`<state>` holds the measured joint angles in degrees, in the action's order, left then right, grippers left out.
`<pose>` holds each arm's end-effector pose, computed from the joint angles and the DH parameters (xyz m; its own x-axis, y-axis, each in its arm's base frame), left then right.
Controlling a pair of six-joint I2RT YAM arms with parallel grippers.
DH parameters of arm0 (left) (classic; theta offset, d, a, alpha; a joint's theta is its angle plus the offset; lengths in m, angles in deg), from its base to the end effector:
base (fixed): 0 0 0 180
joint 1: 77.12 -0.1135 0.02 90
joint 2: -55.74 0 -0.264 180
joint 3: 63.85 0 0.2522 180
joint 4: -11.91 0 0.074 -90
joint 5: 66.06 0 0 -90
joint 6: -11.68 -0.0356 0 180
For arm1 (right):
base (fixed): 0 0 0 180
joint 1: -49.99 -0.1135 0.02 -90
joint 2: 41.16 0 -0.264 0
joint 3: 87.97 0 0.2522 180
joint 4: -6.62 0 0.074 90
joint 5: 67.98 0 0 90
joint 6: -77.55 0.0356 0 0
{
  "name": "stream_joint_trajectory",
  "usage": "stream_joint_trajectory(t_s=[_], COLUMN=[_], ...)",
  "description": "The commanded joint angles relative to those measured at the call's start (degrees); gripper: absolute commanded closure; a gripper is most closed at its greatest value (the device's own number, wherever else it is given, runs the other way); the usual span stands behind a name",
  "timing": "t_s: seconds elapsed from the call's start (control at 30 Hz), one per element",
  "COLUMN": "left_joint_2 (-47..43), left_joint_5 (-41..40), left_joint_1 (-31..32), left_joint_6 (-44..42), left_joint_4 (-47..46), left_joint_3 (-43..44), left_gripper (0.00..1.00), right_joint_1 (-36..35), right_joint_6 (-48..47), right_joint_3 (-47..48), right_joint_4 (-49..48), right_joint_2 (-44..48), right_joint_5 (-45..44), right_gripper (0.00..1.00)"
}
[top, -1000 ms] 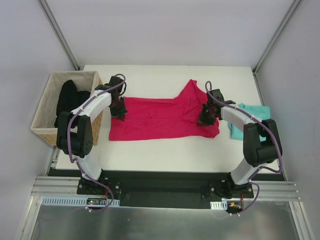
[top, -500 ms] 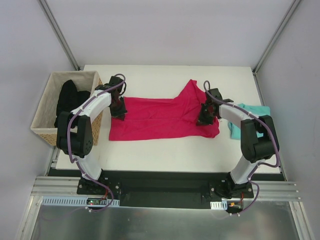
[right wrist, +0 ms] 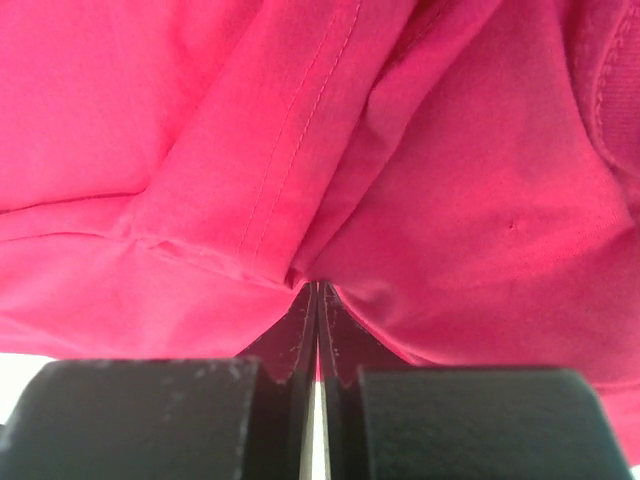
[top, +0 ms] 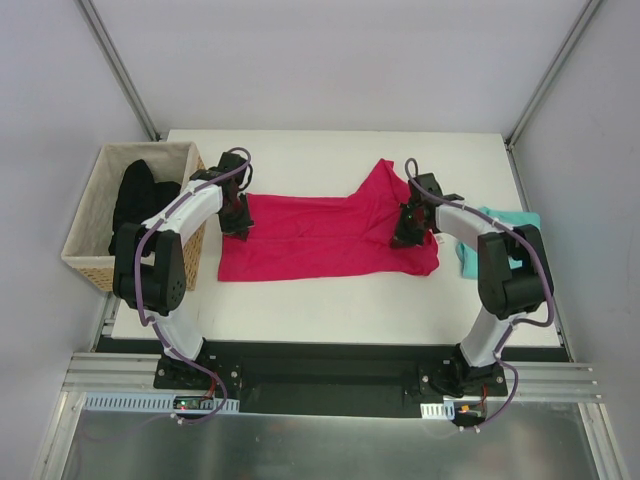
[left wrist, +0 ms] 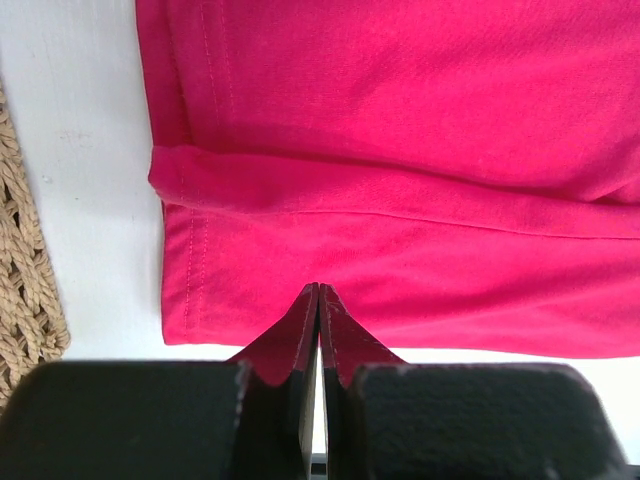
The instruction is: Fold and stack the t-shirts
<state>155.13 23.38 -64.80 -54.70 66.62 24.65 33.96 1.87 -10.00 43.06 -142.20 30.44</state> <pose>0.3479 -0.0756 0.2265 -0.8991 -0.2137 -0.3821 -0.1646 0.9737 -0.1574 0.3426 0.1039 0.1797 -0.8877 -0.0005 -0.4604 -0.1290 0.9602 0.2478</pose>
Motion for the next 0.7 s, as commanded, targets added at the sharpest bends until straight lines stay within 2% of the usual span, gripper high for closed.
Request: stream_joint_trajectory(t_s=[0.0, 0.67], left_joint_2=[-1.13, 0.62], left_joint_5=[-1.55, -1.64], left_joint_1=[0.16, 0.16], left_joint_6=[0.64, 0.11], left_joint_4=[0.89, 1.50], left_joint_3=[0.32, 2.34], left_gripper=[1.00, 1.00], right_joint_1=[-0.40, -0.58], right_joint_6=[-0.35, -1.93], right_joint_3=[2.50, 10.41], right_joint_4=[0.09, 2.37], right_joint_2=[-1.01, -6.81], right_joint_5=[0.98, 1.33], right_gripper=[0.99, 0.99])
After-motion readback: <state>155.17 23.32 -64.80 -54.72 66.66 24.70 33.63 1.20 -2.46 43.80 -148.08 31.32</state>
